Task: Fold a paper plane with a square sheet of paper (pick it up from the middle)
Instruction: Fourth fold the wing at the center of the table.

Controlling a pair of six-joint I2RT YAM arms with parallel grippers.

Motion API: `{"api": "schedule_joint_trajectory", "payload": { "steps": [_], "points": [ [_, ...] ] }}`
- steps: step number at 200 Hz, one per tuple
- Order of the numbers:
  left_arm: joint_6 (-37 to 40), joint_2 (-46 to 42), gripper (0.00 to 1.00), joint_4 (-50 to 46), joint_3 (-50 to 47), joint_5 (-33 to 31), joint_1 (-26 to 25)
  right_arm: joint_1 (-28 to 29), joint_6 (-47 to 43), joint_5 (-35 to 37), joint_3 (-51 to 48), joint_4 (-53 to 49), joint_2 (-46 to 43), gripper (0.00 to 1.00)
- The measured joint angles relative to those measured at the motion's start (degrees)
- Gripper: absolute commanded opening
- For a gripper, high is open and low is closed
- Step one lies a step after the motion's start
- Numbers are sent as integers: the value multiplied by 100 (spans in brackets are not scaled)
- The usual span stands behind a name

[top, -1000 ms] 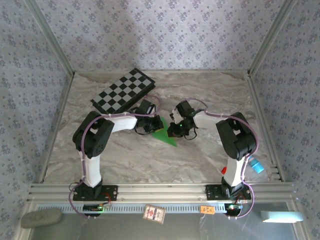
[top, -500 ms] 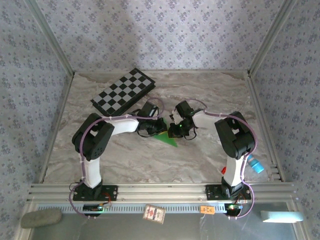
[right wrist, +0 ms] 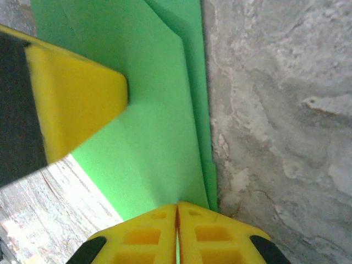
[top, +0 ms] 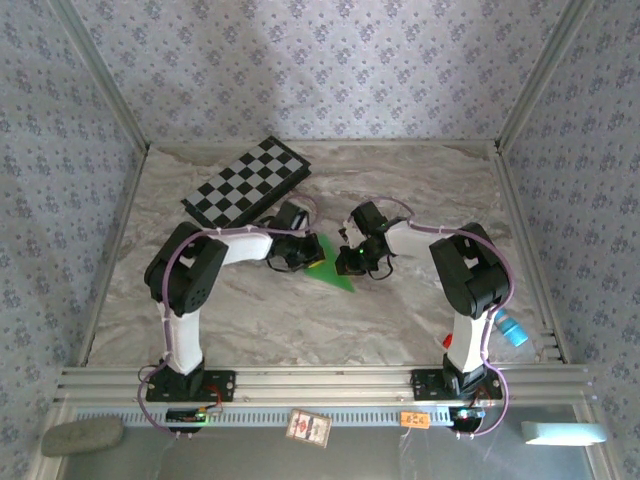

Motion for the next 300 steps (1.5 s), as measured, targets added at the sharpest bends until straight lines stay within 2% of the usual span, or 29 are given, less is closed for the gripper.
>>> {"api": "schedule_joint_trajectory", "payload": {
  "steps": [75, 132, 217, 274, 300],
  "points": [
    [17, 103, 6, 57, 63, 192, 125, 55, 17, -264, 214, 109, -4, 9],
    [15, 103, 6, 57, 63, 195, 125, 70, 354, -254, 339, 428, 111, 7],
    [15, 103, 6, 52, 63, 173, 114, 76, 326, -280, 358, 407, 396, 7],
    [17, 103, 6, 46, 70, 170, 114, -42, 39, -352, -389, 225, -245, 9],
    [22, 103, 10, -7, 109, 170, 114, -162, -37, -459, -577, 184, -415, 10]
  ]
}}
